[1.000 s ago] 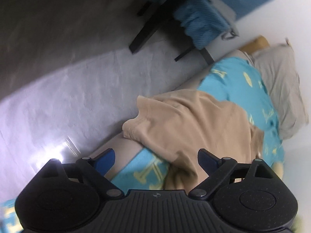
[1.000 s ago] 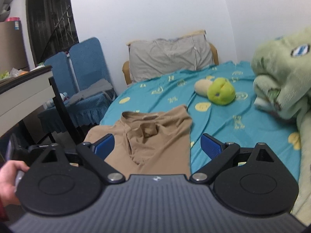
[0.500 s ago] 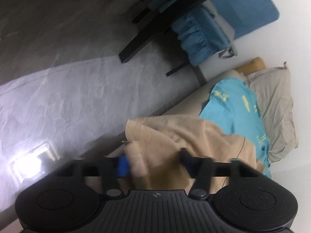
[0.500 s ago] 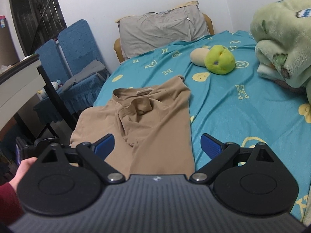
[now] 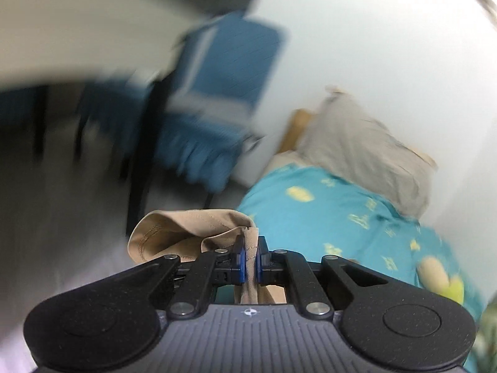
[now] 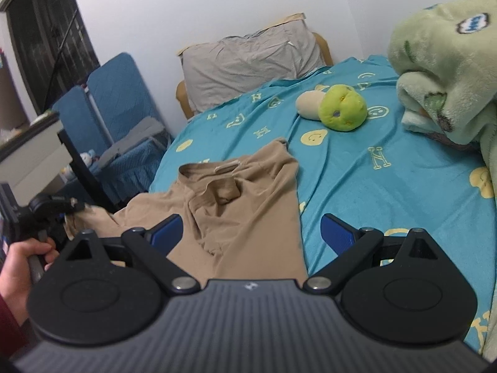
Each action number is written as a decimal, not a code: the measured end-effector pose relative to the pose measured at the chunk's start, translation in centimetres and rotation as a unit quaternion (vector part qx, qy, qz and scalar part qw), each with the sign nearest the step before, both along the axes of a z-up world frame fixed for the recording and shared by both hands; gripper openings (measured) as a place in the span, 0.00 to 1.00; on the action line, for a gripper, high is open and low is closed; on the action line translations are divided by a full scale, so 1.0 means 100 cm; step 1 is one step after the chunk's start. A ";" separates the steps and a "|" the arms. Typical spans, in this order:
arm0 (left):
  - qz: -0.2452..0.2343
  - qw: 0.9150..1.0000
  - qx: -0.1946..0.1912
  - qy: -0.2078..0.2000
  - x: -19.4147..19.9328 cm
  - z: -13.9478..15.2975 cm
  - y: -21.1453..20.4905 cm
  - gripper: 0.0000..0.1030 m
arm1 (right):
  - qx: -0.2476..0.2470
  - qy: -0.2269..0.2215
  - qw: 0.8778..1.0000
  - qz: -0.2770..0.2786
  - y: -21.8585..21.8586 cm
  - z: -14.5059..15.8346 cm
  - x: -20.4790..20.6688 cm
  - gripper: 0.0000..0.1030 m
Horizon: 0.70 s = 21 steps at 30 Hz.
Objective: Fold clothes
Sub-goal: 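Grasp the T-shirt hem with the left gripper and fold it toward the collar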
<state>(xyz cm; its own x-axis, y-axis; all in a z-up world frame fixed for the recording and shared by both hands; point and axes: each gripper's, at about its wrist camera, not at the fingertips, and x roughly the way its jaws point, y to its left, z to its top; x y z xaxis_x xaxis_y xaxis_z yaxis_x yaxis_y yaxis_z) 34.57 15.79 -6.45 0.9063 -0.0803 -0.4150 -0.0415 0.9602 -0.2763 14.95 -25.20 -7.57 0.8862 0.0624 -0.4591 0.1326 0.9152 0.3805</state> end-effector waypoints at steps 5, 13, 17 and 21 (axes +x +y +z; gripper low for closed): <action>-0.120 0.985 0.115 -0.049 -0.008 0.035 -0.113 0.06 | 0.022 -0.010 0.999 -0.024 -0.017 0.007 -0.006 0.94; -0.270 0.937 0.220 -0.009 -0.001 -0.019 -0.274 0.07 | 0.063 -0.004 0.995 -0.076 -0.053 0.005 -0.006 0.94; -0.272 0.940 0.203 0.041 0.008 -0.065 -0.284 0.18 | 0.077 0.002 0.994 -0.081 -0.061 0.001 -0.003 0.94; -0.276 0.939 0.189 0.079 0.008 -0.082 -0.255 0.66 | 0.084 0.002 0.994 -0.068 -0.060 -0.003 0.002 0.94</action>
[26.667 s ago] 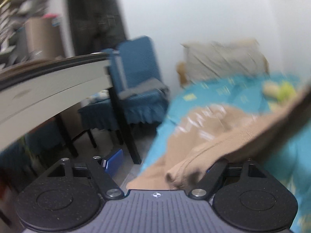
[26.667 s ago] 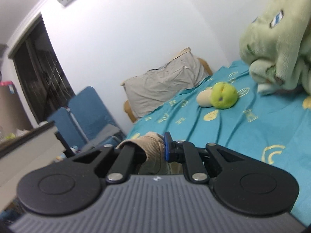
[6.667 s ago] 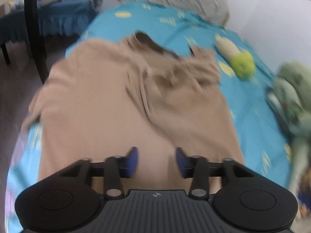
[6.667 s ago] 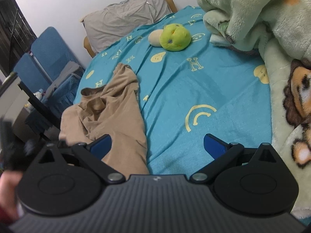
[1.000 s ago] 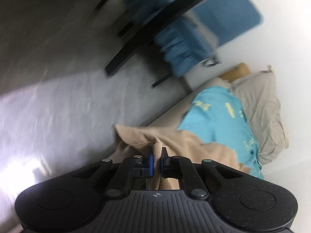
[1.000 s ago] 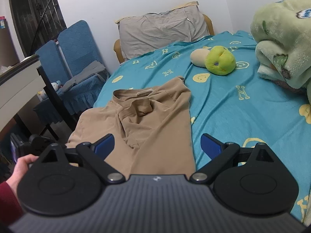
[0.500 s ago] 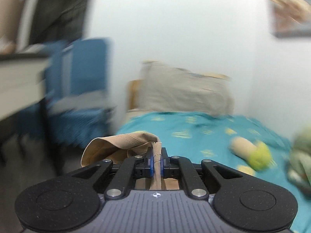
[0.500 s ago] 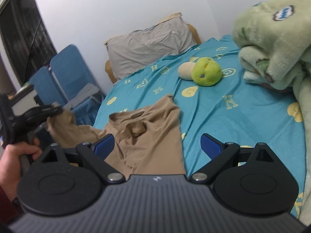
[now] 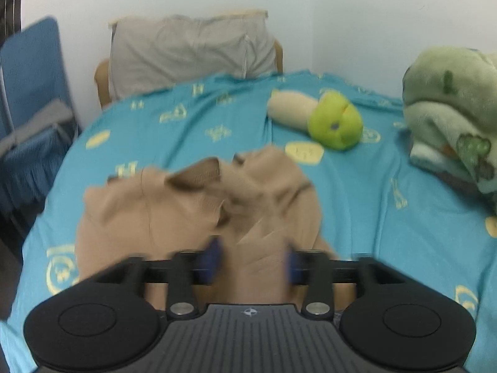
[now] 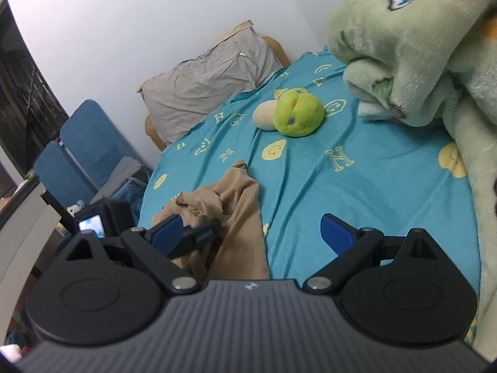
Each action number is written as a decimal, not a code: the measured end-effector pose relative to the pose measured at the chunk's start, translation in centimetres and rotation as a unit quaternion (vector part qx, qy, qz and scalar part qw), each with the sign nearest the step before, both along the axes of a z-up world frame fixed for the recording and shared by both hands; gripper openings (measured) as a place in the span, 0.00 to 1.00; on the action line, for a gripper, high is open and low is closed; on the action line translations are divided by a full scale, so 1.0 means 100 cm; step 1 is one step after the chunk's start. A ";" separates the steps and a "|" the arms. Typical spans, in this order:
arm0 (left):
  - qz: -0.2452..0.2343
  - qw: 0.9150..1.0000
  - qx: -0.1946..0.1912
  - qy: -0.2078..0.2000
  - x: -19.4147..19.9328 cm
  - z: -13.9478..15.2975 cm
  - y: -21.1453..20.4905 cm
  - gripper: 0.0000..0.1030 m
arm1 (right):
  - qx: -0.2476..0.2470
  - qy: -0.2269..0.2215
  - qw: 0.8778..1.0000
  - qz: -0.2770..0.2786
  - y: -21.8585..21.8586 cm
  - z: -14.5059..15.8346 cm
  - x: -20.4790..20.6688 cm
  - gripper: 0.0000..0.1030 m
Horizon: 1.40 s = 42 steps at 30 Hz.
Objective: Fold clothes
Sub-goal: 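Open the left gripper and release the folded T-shirt, then move both grippers over the end of the long tan T-shirt strip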
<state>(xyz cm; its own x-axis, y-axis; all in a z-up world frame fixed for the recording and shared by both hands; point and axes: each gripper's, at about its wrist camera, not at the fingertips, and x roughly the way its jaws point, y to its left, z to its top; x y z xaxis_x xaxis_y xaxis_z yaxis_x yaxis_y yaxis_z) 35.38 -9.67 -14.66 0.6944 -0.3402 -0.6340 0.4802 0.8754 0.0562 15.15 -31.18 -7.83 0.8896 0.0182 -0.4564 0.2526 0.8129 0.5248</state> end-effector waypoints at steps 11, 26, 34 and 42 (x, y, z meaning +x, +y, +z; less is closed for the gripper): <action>-0.028 0.984 -0.053 0.170 -0.089 0.049 0.189 0.94 | -0.011 0.000 1.000 0.016 0.004 0.001 -0.006 0.94; -0.101 0.929 -0.056 0.351 -0.153 0.019 0.318 0.71 | -0.041 0.035 0.998 0.010 0.017 0.003 -0.031 0.94; -0.128 0.919 0.124 0.351 -0.163 -0.004 0.273 0.53 | -0.025 0.050 0.998 0.013 0.014 -0.005 -0.032 0.94; -0.127 0.918 0.189 0.325 -0.192 0.036 0.243 0.01 | 0.017 0.073 0.997 0.005 -0.001 -0.016 -0.042 0.94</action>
<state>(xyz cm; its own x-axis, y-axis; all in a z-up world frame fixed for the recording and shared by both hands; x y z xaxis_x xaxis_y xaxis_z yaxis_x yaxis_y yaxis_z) 16.16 14.65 -11.05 0.0555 -0.1086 -0.9925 0.7061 0.7071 -0.0378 10.97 -31.30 -9.42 0.8137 0.0433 -0.5796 0.3208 0.7981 0.5101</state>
